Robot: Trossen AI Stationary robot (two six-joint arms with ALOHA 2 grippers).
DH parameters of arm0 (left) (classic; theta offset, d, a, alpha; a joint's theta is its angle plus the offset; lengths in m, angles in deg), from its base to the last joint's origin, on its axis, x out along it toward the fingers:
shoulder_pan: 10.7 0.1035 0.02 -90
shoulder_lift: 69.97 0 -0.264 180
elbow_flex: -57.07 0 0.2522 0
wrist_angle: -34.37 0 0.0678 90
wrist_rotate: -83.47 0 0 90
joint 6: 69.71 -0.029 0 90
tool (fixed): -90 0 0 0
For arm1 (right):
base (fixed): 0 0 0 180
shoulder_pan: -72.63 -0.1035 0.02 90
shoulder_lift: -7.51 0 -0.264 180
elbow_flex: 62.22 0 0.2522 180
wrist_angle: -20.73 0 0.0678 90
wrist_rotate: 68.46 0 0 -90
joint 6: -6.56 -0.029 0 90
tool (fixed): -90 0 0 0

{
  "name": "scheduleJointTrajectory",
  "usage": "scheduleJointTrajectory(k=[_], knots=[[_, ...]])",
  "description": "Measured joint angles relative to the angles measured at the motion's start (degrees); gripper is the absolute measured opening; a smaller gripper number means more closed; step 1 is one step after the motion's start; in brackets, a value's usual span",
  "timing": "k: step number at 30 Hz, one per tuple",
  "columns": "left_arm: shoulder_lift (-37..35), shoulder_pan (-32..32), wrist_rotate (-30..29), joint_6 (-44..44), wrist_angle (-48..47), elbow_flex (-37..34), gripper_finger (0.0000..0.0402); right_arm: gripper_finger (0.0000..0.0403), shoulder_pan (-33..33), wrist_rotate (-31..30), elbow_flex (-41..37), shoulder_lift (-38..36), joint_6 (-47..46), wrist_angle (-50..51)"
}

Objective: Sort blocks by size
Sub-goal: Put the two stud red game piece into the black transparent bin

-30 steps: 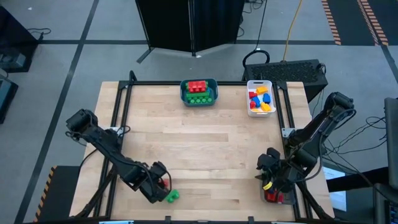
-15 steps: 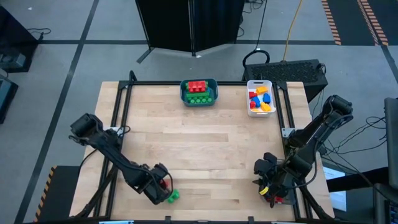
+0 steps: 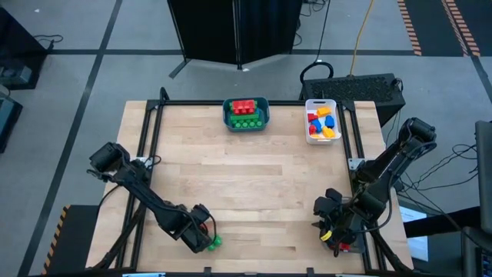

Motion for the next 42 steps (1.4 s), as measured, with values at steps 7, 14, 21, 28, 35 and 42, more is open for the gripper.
scheduleJointTrajectory(k=[7, 14, 21, 28, 35, 42], knots=[[0.0, 1.14, -4.62, -3.92, -0.49, -0.07, 0.0066, 0.0176, 0.0, -8.26, 0.0, 0.0, 2.1, 0.0], [0.09, 2.87, -8.64, -9.41, -0.64, 0.39, 0.0038, 0.0176, 0.04, -19.9, 0.0, 0.0, 5.16, -2.06], [0.49, 5.64, -16.55, -20.68, -1.29, 4.64, 0.004, 0.0176, 0.15, -29.17, 0.02, 2.07, 16.75, -10.99], [0.42, 8.59, -21.49, -31.37, -0.79, 8.84, 0.004, 0.0176, 1.83, -29.88, 0.04, 10.62, 32.23, -20.84], [0.31, 10.07, -24.0, -38.49, 0.96, 10.88, 0.0041, 0.0176, 6.33, -29.8, 0.03, 19.39, 35.28, -27.46], [0.22, 10.25, -22.91, -36.72, -1.29, 10.43, 0.0044, 0.0184, 11.76, -26.8, 0.02, 22.91, 46.69, -38.61]])
